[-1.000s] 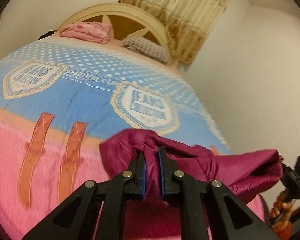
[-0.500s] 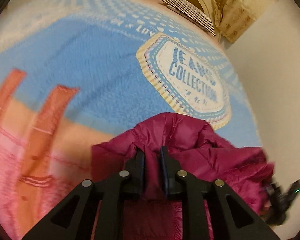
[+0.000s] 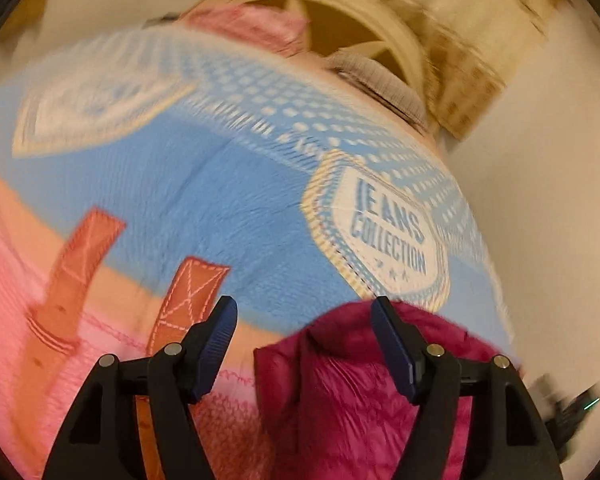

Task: Fold large clothes

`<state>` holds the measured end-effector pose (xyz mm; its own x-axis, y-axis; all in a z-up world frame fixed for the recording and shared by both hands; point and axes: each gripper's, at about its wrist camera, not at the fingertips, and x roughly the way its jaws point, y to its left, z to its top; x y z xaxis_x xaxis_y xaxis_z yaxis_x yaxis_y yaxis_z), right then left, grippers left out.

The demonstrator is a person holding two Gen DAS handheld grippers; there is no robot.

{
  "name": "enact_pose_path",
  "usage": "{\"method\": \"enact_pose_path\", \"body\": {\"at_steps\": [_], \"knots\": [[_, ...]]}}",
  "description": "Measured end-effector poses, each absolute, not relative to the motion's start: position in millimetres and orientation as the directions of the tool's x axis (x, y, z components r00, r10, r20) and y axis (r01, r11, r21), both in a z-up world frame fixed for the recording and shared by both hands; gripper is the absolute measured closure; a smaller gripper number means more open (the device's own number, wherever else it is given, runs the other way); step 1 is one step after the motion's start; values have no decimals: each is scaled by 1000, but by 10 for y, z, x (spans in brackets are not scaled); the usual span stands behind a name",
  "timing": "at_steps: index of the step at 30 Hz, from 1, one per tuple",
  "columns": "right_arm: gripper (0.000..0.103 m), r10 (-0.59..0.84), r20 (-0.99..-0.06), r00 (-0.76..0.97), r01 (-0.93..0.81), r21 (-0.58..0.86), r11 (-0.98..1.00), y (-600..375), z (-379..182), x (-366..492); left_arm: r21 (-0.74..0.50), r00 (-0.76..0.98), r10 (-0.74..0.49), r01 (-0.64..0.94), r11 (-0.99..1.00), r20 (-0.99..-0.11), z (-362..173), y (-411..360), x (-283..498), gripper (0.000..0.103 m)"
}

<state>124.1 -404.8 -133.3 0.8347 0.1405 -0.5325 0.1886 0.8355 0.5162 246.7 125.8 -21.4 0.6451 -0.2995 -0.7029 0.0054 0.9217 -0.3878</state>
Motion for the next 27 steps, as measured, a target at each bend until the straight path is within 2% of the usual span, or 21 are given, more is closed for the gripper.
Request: {"method": "enact_pose_path", "body": {"at_steps": [3,4,5,6,7,8,14,18,20,21,24,27], "knots": [[9,143,-437,888,116,515,849,-3987,-912,985,-297,655,-302,123,947,-692,-131,885,2280,33],[16,138,-430,892,102,490,866,-3921,-813,946,-271,656,-314,170,947,-686,-117,709,2201,33],[25,140,-437,889,76,441,894,-3781,-702,911,-243,652,-326,217,945,-684,-120,527,2136,33],[50,150,-460,875,55,403,914,-3641,-657,938,-222,648,-334,251,942,-685,-131,390,2115,33],[66,158,-485,860,41,376,926,-3522,-646,979,-192,646,-333,280,940,-687,-141,205,2105,33],[71,174,-520,836,22,349,937,-3361,-652,1043,-164,646,-325,297,941,-690,-158,27,2109,33],[72,221,-599,770,-20,323,946,-2812,-921,1549,-174,563,-312,286,942,-765,-458,-501,2477,33],[76,187,-685,704,9,272,962,-2698,-1303,1970,-88,543,-211,244,966,-813,-824,-565,2665,33],[77,161,-704,692,17,239,971,-2726,-1467,2060,-99,549,-212,228,969,-809,-979,-480,2711,32],[79,159,-702,694,20,240,971,-2751,-1537,2050,-118,559,-227,224,967,-797,-1033,-416,2710,29],[85,203,-679,705,35,319,947,-2890,-1698,2028,-171,606,-274,223,960,-747,-1111,-318,2643,26],[87,235,-651,722,33,371,928,-2915,-1782,2013,-173,633,-272,215,961,-725,-1131,-353,2619,26]]}}
